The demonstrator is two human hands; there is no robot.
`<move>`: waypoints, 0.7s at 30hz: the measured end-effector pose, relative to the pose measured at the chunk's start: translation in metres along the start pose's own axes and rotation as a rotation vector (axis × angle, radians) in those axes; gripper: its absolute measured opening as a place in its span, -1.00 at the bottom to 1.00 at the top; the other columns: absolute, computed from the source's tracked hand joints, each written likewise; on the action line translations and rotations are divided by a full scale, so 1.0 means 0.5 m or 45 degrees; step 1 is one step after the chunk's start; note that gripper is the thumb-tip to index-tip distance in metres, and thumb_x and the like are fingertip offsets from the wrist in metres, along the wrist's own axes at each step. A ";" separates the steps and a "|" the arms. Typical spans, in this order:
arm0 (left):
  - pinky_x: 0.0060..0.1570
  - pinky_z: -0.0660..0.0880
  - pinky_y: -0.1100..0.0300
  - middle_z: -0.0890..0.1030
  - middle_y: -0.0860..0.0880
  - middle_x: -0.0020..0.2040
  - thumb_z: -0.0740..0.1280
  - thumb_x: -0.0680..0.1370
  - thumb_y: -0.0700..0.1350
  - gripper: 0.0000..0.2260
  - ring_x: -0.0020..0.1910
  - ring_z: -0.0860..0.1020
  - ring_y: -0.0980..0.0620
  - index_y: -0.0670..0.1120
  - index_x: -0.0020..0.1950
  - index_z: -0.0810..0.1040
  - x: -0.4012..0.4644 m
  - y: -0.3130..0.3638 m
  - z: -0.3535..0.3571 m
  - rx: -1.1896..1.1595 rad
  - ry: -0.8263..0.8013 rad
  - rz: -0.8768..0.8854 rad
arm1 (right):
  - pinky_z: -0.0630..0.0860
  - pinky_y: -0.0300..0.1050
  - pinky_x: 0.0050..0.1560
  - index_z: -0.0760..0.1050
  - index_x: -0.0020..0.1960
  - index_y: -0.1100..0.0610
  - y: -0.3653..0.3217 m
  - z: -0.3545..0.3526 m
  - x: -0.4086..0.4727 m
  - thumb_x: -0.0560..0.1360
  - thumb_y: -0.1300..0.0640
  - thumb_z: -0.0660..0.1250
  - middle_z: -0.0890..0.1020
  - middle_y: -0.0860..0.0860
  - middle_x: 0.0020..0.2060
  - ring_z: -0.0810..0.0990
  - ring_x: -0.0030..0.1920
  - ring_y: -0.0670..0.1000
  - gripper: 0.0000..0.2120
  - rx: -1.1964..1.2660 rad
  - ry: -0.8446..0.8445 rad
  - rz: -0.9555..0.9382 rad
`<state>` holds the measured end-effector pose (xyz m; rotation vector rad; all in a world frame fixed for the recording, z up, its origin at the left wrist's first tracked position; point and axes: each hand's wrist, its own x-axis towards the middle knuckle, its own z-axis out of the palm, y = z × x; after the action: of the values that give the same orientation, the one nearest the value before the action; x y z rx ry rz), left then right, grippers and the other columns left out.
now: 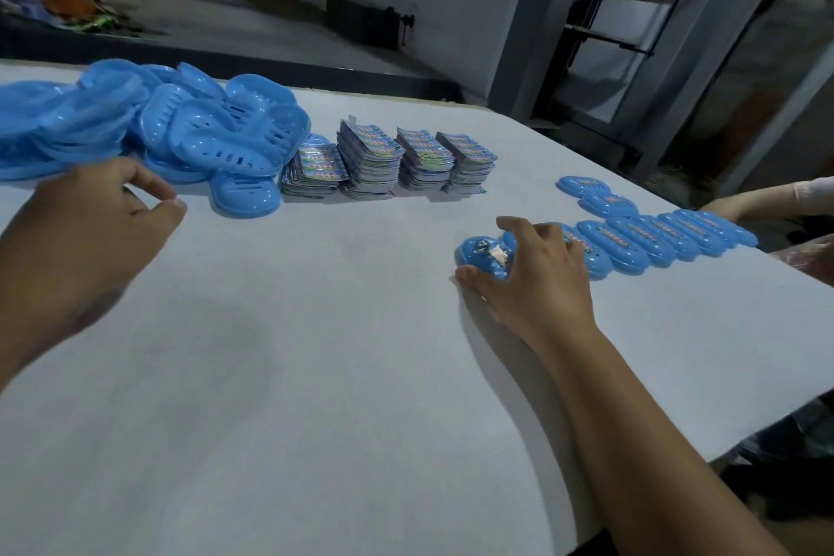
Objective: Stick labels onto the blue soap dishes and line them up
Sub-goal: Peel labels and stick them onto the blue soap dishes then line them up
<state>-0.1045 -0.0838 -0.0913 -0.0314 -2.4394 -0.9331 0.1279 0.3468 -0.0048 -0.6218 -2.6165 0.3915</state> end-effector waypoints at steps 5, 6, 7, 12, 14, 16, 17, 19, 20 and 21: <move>-0.32 0.65 -0.07 0.60 0.24 -0.40 0.30 0.38 0.42 -0.67 -0.46 0.61 0.08 0.30 0.03 0.55 -0.071 0.155 -0.055 0.005 -0.082 0.012 | 0.32 0.07 0.29 0.38 0.44 -0.13 -0.015 0.005 0.012 0.40 -0.29 0.46 0.46 0.03 0.29 0.34 0.28 0.17 -0.32 0.033 -0.008 -0.027; -0.28 0.65 -0.08 0.60 0.21 -0.39 0.31 0.37 0.37 -0.71 -0.42 0.62 0.05 0.29 0.00 0.55 -0.087 0.191 -0.072 0.013 -0.109 0.009 | 0.32 0.06 0.29 0.39 0.43 -0.13 -0.026 0.006 0.016 0.40 -0.30 0.45 0.46 0.02 0.29 0.34 0.29 0.17 -0.33 0.039 -0.027 -0.044; -0.24 0.64 -0.08 0.60 0.17 -0.40 0.30 0.37 0.34 -0.74 -0.39 0.62 0.03 0.28 -0.03 0.55 -0.098 0.216 -0.083 0.018 -0.137 0.007 | 0.32 0.05 0.27 0.40 0.42 -0.13 -0.040 0.007 0.020 0.40 -0.30 0.44 0.47 0.02 0.28 0.35 0.29 0.17 -0.35 0.039 -0.049 -0.070; -0.13 0.55 -0.01 0.61 0.08 -0.28 0.38 0.51 0.12 -0.89 -0.24 0.57 0.00 0.11 -0.11 0.56 -0.113 0.269 -0.114 0.037 -0.249 -0.030 | 0.43 -0.04 0.10 0.52 0.29 -0.12 -0.146 0.031 0.043 0.47 -0.20 0.43 0.59 -0.09 0.10 0.52 0.16 0.04 -0.56 0.159 -0.157 -0.294; -0.06 0.56 -0.02 0.62 0.04 -0.21 0.38 0.54 0.08 -0.90 -0.18 0.58 -0.03 0.08 -0.07 0.57 -0.111 0.275 -0.118 0.072 -0.282 -0.057 | 0.41 -0.11 -0.07 0.56 0.22 -0.11 -0.199 0.049 0.050 0.47 -0.18 0.44 0.60 -0.19 -0.05 0.57 -0.03 -0.06 -0.64 0.244 -0.242 -0.362; 0.01 0.57 -0.04 0.63 0.02 -0.16 0.37 0.56 0.07 -0.90 -0.13 0.58 -0.06 0.07 -0.04 0.57 -0.109 0.276 -0.121 0.090 -0.307 -0.075 | 0.46 -0.12 -0.11 0.58 0.19 -0.09 -0.255 0.070 0.053 0.48 -0.14 0.43 0.63 -0.20 -0.15 0.58 -0.14 -0.11 -0.69 0.287 -0.328 -0.446; 0.03 0.58 -0.05 0.63 0.02 -0.14 0.37 0.56 0.07 -0.91 -0.11 0.59 -0.07 0.07 -0.04 0.57 -0.108 0.274 -0.123 0.097 -0.314 -0.084 | 0.49 -0.12 -0.10 0.59 0.18 -0.08 -0.283 0.081 0.053 0.48 -0.13 0.43 0.63 -0.20 -0.19 0.58 -0.16 -0.12 -0.70 0.290 -0.359 -0.495; 0.05 0.58 -0.05 0.63 0.02 -0.13 0.36 0.55 0.06 -0.91 -0.09 0.59 -0.07 0.07 -0.05 0.57 -0.106 0.271 -0.125 0.108 -0.318 -0.101 | 0.53 -0.11 -0.07 0.60 0.16 -0.08 -0.336 0.104 0.053 0.48 -0.11 0.43 0.64 -0.20 -0.22 0.59 -0.16 -0.10 -0.72 0.299 -0.407 -0.576; 0.04 0.57 -0.04 0.64 0.02 -0.13 0.35 0.55 0.06 -0.91 -0.09 0.59 -0.07 0.07 -0.05 0.57 -0.104 0.270 -0.127 0.116 -0.316 -0.106 | 0.55 -0.10 -0.06 0.61 0.14 -0.08 -0.359 0.116 0.054 0.47 -0.11 0.43 0.64 -0.19 -0.21 0.60 -0.15 -0.07 -0.73 0.310 -0.424 -0.603; 0.01 0.56 -0.01 0.64 0.02 -0.11 0.35 0.55 0.06 -0.92 -0.09 0.58 -0.07 0.08 -0.05 0.56 -0.103 0.269 -0.129 0.125 -0.311 -0.111 | 0.55 -0.09 -0.06 0.61 0.13 -0.08 -0.379 0.128 0.054 0.46 -0.10 0.42 0.64 -0.18 -0.18 0.61 -0.13 -0.05 -0.74 0.323 -0.437 -0.626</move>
<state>-0.0032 -0.0134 0.0071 -0.0046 -2.7290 -0.8900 0.0081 0.1855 0.0166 0.1929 -2.8447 0.7014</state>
